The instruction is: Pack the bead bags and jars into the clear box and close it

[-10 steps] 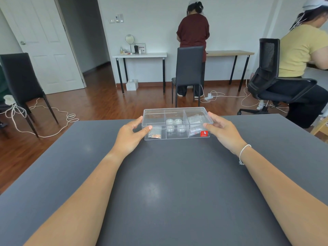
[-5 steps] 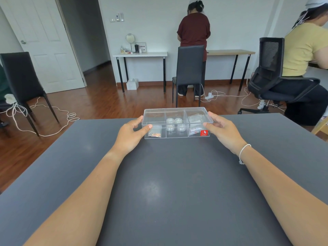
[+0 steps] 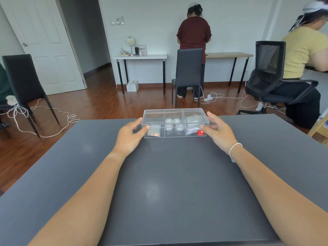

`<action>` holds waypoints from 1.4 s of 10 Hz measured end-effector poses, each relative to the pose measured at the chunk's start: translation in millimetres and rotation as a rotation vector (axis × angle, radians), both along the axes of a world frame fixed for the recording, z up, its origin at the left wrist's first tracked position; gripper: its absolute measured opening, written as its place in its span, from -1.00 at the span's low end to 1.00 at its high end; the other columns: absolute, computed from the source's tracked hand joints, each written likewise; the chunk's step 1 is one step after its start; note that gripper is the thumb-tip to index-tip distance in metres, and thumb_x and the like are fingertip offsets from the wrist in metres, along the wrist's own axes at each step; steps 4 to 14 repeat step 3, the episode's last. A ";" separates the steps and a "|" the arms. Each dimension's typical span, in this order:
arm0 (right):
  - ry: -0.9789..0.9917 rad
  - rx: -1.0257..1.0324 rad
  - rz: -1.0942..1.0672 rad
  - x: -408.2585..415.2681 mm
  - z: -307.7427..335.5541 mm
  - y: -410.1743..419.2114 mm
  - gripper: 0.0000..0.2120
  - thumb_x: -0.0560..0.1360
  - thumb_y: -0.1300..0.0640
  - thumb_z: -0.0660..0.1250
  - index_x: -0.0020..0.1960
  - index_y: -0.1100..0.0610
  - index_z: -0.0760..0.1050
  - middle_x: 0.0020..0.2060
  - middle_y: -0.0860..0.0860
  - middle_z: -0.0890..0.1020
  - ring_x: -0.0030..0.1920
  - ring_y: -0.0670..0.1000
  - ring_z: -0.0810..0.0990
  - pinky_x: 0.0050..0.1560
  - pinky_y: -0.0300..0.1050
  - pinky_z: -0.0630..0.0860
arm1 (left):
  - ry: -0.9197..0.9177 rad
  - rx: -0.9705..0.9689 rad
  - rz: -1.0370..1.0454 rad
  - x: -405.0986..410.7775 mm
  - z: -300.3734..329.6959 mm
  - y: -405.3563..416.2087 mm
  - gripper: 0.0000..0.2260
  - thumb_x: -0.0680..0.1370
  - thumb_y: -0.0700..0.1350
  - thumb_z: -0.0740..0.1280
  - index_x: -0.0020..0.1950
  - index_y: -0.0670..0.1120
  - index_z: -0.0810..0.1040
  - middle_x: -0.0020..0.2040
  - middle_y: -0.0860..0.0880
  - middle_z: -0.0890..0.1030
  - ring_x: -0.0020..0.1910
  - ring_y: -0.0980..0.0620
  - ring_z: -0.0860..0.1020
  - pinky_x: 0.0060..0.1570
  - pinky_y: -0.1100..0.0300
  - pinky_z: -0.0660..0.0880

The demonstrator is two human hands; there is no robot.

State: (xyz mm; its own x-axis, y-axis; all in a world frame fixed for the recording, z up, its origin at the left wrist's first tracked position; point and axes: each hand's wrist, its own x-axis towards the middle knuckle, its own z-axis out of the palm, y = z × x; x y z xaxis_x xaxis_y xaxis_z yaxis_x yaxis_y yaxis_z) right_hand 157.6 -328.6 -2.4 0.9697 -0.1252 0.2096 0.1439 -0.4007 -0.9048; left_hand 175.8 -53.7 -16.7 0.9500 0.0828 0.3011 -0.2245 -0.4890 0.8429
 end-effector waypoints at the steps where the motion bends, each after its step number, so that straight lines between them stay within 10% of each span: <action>1: -0.007 -0.021 -0.022 -4.3 -1.2 0.3 -0.43 0.46 0.09 0.33 0.41 -0.02 0.21 0.35 -0.03 0.42 0.06 -0.08 0.48 0.22 -0.01 0.43 | -0.014 0.029 0.003 -7.8 -0.7 -0.8 -0.56 0.48 0.00 0.34 0.34 -0.03 0.39 0.32 0.03 0.46 0.31 0.03 0.39 0.21 0.26 0.24; 14: -0.032 -0.042 -0.083 -19.4 -3.4 -1.0 -0.42 0.44 0.06 0.35 0.40 -0.03 0.23 0.34 -0.04 0.43 0.15 -0.03 0.46 0.11 -0.07 0.46 | -0.031 0.057 0.018 -23.5 -3.0 0.2 -0.58 0.47 0.00 0.34 0.31 -0.05 0.42 0.28 0.02 0.51 0.29 0.06 0.41 0.24 0.26 0.24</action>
